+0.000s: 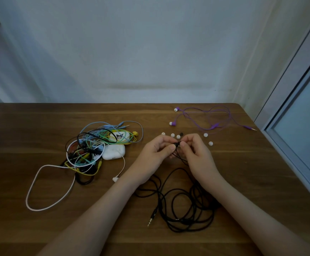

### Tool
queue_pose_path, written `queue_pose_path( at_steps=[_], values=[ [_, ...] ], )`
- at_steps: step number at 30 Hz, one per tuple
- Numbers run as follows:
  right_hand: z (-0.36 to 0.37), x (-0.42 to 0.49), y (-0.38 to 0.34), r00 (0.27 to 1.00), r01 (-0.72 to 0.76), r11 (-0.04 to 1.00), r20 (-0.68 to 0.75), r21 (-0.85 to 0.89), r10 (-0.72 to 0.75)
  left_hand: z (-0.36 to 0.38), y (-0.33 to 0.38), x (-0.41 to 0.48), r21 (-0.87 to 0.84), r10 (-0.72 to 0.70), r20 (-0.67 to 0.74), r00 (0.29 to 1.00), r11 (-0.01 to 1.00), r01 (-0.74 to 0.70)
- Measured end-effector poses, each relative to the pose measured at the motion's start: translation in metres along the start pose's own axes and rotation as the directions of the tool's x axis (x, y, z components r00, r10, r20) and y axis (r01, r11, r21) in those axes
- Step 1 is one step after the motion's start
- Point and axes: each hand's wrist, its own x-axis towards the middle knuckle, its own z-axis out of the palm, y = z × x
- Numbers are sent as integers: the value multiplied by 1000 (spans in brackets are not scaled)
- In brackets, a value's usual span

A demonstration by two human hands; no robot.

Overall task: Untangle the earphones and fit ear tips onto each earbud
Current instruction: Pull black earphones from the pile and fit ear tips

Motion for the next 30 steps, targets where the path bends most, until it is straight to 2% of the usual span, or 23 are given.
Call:
queue_pose_path(
  at_steps=[5, 10, 18, 30],
  values=[
    [-2, 1, 0, 999, -36, 999, -21, 24, 36, 0, 0, 0, -42, -21, 16, 1000, 999, 21],
    [-3, 1, -1, 991, -126, 982, -23, 140, 131, -1, 0, 0, -77, -25, 21, 999, 997, 27],
    [-5, 1, -8, 972, -234, 931, 70, 278, 223, 0, 1, -1, -173, -10, 46, 999, 985, 18],
    [-5, 1, -9, 974, -222, 936, 96, 272, 204, 0, 3, -1, -195, -20, 69, 997, 980, 33]
  ],
)
